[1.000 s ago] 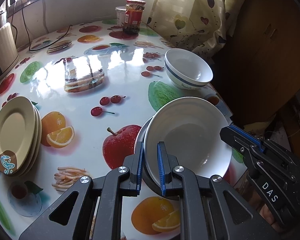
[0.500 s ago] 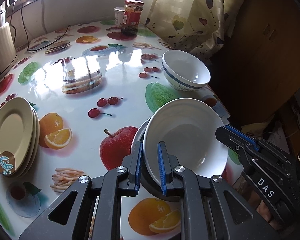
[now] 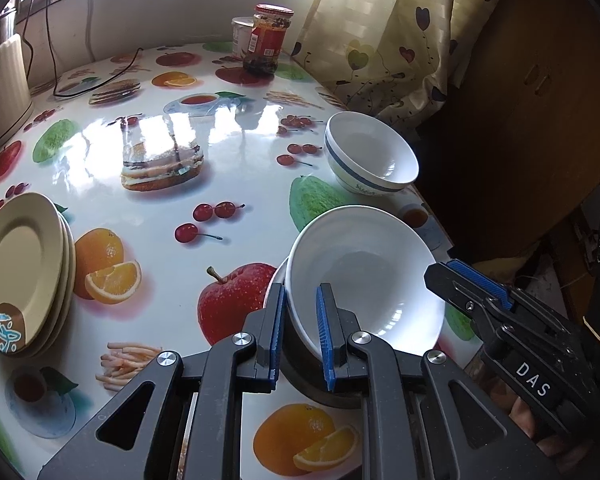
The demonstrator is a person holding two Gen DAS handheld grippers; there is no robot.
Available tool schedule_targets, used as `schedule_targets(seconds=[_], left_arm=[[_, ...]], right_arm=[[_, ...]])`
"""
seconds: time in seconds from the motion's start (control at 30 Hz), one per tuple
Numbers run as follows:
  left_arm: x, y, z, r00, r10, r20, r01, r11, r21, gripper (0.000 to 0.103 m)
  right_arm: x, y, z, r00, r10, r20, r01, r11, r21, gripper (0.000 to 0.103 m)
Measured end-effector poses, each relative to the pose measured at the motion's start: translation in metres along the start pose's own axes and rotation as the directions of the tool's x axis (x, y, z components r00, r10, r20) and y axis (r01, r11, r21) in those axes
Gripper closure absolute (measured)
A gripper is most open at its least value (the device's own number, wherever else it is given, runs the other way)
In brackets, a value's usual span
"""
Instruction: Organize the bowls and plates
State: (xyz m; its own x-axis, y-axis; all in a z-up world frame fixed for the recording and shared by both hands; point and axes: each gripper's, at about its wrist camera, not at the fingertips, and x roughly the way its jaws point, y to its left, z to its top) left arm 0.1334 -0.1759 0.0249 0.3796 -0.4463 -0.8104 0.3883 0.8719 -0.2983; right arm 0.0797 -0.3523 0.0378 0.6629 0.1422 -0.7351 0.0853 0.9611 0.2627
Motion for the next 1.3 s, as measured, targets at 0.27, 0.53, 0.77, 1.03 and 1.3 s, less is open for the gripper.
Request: schedule_targets(seconds=[0.27, 0.53, 0.77, 1.03, 1.3], left_arm=[[0.001, 0.001, 0.0, 1.0, -0.022, -0.005, 0.022, 1.0, -0.004, 0.086], [0.001, -0.002, -0.003, 0.999, -0.031, -0.017, 0.031, 0.999, -0.005, 0.086], [0.0, 0.0, -0.004, 0.999, -0.026, -0.021, 0.026, 1.0, -0.013, 0.086], [0.001, -0.001, -0.004, 0.999, -0.03, -0.022, 0.03, 0.999, -0.011, 0.083], [-0.005, 0.003, 0.004, 0.999, -0.038, 0.019, 0.038, 0.999, -0.013, 0.074]], right_arm=[[0.005, 0.001, -0.002, 1.0, 0.005, -0.023, -0.005, 1.0, 0.007, 0.077], [0.003, -0.001, -0.004, 1.0, 0.017, -0.026, -0.017, 0.999, 0.028, 0.076], [-0.001, -0.002, -0.006, 1.0, 0.017, -0.025, -0.016, 0.999, 0.03, 0.075], [-0.003, -0.001, -0.009, 0.999, 0.021, -0.028, -0.02, 0.999, 0.034, 0.075], [-0.006, -0.007, -0.006, 0.999, 0.039, -0.013, -0.038, 0.998, 0.045, 0.074]])
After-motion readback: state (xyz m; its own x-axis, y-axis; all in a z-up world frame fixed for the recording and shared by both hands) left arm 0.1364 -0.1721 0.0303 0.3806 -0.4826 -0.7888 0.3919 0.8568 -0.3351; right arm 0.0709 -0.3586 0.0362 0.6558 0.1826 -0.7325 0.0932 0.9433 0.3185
